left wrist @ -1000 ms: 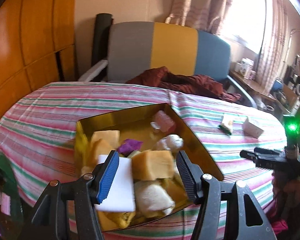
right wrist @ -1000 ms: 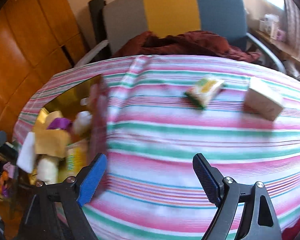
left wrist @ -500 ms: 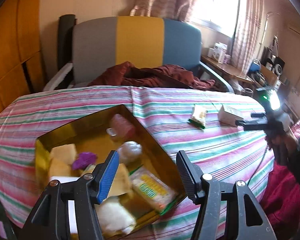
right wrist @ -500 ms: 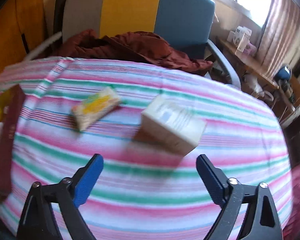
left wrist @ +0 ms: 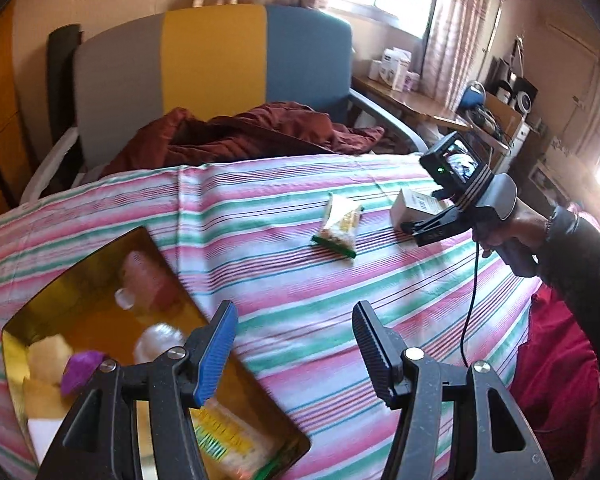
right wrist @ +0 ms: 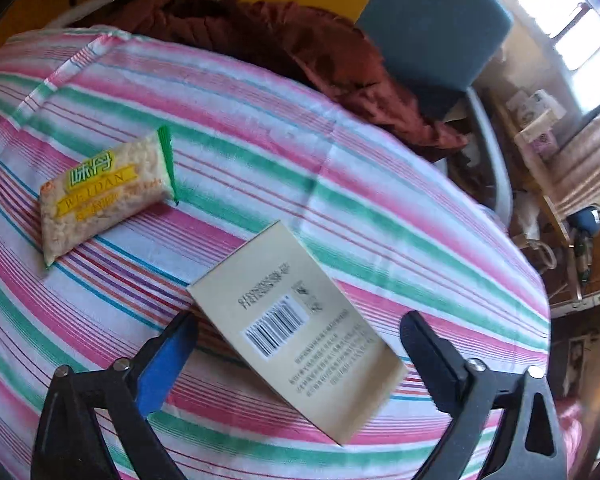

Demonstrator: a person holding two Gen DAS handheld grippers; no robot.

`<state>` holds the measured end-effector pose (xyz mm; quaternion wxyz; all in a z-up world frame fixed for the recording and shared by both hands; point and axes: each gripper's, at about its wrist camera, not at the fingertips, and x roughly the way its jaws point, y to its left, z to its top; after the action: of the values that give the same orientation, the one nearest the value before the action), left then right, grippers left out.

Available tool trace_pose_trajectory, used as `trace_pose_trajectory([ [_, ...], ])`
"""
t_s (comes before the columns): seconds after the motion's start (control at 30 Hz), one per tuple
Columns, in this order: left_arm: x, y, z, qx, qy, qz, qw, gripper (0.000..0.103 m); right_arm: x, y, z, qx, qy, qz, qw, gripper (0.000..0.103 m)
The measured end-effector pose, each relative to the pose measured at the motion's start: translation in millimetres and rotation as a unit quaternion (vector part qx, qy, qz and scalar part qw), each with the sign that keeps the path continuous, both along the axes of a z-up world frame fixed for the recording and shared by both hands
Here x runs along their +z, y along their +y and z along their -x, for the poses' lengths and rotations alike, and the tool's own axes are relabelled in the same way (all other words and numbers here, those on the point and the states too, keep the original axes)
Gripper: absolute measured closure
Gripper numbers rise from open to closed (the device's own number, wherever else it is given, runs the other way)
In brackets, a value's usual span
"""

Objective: Organize objects
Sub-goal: 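Move both grippers back toward the cracker pack and beige box on the cloth, then grasp the beige box with the right gripper while the left grasps the WEIDAN cracker pack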

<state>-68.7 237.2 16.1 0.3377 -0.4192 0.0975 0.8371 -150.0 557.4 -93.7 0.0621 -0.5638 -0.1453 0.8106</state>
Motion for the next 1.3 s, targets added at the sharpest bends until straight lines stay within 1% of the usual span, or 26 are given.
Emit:
trace_pose_trajectory([
  [0.03,-1.4,8.9,2.9,-0.005,-0.003,0.004,1.0,0.043,0.1,-0.3,-1.9,-0.002,0.001,0.0,1.0,0.027],
  [0.07,-2.1,15.2,5.2,-0.007,-0.005,0.007,0.9999,0.043,1.8,-1.2,-5.8,-0.005,0.003,0.005,1.0,0.036],
  [0.1,-3.2,24.6,8.8,-0.01,-0.009,0.012,0.9998,0.043,4.7,-2.7,-11.4,-0.01,0.009,0.012,1.0,0.042],
  [0.17,-5.6,40.8,15.1,-0.019,-0.01,0.02,0.9996,0.043,10.5,-6.2,-23.0,-0.016,0.019,0.029,0.999,0.049],
  [0.23,-8.4,60.0,21.7,-0.027,-0.011,0.032,0.9991,0.043,14.5,-9.2,-36.7,-0.029,0.028,0.043,0.998,0.049],
  [0.3,-13.0,79.8,29.5,-0.041,-0.014,0.04,0.9982,0.043,16.1,-10.7,-50.8,-0.046,0.038,0.074,0.995,0.049],
  [0.33,-17.8,93.2,35.9,-0.044,-0.019,0.051,0.9976,0.043,15.3,-10.8,-56.2,-0.052,0.039,0.086,0.994,0.049],
  [0.4,-26.9,111.3,46.4,-0.056,-0.038,0.059,0.996,0.043,13.1,-14.6,-65.6,-0.06,0.045,0.092,0.993,0.049],
  [0.47,-38.6,129.6,59.1,-0.054,-0.052,0.073,0.9945,0.043,11.5,-17.3,-73.9,-0.065,0.052,0.109,0.991,0.051],
  [0.5,-44.3,139.3,64.8,-0.058,-0.055,0.081,0.9936,0.043,9.1,-16.8,-73.7,-0.065,0.053,0.112,0.99,0.051],
  [0.57,-52.0,150.6,71.9,-0.063,-0.053,0.084,0.993,0.042,7.5,-16.6,-76.2,-0.065,0.057,0.114,0.99,0.051],
  [0.6,-56.2,157.9,75.2,-0.065,-0.048,0.095,0.9922,0.042,7.8,-15.9,-77.3,-0.065,0.06,0.119,0.989,0.051],
  [0.67,-60.2,168.8,78.2,-0.076,-0.036,0.102,0.9913,0.036,5.2,-12.8,-77.0,-0.066,0.06,0.132,0.987,0.051],
  [0.7,-64.9,175.7,80.7,-0.083,-0.032,0.108,0.9902,0.031,1.6,-10.1,-76.1,-0.068,0.054,0.137,0.987,0.051],
  [0.8,-76.5,189.6,87.1,-0.105,-0.042,0.116,0.9868,0.03,-5.3,-4.9,-74.7,-0.076,0.046,0.146,0.985,0.051],
  [0.83,-81.9,195.2,88.2,-0.112,-0.037,0.126,0.985,0.03,-6.3,-3.9,-75.1,-0.077,0.045,0.148,0.985,0.051],
  [0.87,-86.0,198.7,90.0,-0.114,-0.032,0.133,0.984,0.03,-6.6,-3.5,-75.3,-0.077,0.045,0.15,0.985,0.051],
  [0.97,-101.1,207.4,101.2,-0.116,-0.04,0.151,0.9808,0.03,-7.8,-3.9,-75.4,-0.076,0.045,0.153,0.984,0.051],
  [1.13,-110.2,215.6,107.6,-0.113,-0.011,0.176,0.9778,0.032,-11.9,0.0,-73.3,-0.083,0.046,0.159,0.983,0.05],
  [1.2,-119.3,219.7,109.2,-0.121,-0.023,0.188,0.9744,0.035,-12.5,1.5,-71.5,-0.085,0.046,0.159,0.982,0.049],
  [1.23,-119.0,217.5,111.8,-0.113,-0.029,0.173,0.9779,0.036,-12.7,1.7,-71.7,-0.086,0.047,0.16,0.982,0.049],
  [1.3,-119.1,214.8,115.5,-0.099,-0.042,0.163,0.9807,0.04,-12.9,1.0,-71.5,-0.086,0.048,0.159,0.982,0.049],
])
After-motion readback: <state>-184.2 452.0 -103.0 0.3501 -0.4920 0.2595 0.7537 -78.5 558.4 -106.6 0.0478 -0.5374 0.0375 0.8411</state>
